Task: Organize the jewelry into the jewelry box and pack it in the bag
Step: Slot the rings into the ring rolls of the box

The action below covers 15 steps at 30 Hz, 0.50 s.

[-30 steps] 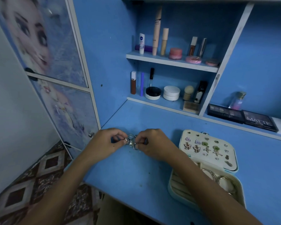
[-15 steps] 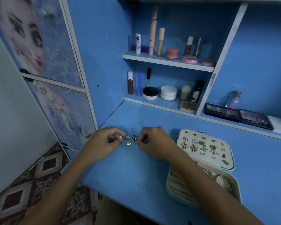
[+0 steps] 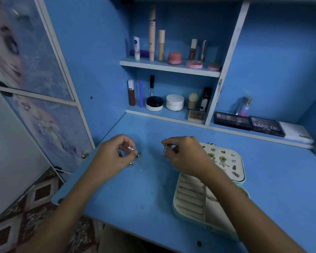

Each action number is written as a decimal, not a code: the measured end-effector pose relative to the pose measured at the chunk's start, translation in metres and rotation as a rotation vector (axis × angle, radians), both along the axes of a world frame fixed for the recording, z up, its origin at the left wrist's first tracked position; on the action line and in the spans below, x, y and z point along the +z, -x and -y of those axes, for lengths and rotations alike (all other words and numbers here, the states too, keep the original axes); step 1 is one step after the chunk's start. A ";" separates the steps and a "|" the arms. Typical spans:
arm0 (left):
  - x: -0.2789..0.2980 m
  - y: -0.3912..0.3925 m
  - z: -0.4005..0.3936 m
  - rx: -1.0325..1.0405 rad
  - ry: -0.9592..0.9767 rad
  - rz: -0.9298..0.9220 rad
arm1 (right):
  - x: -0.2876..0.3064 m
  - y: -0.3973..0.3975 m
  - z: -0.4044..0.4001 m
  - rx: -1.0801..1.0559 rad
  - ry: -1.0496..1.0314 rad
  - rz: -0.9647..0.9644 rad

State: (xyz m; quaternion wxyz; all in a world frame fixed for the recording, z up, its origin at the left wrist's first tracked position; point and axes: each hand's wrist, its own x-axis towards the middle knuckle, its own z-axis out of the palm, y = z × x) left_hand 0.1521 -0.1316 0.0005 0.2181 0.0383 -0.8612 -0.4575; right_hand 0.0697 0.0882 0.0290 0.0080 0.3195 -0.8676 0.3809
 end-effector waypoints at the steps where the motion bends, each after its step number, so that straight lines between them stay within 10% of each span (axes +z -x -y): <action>1: 0.000 0.002 -0.005 -0.014 -0.004 -0.004 | 0.001 0.000 -0.006 -0.004 0.019 0.008; 15: 0.010 0.009 -0.075 -0.315 0.157 -0.120 | -0.008 -0.017 -0.083 -0.110 0.098 -0.046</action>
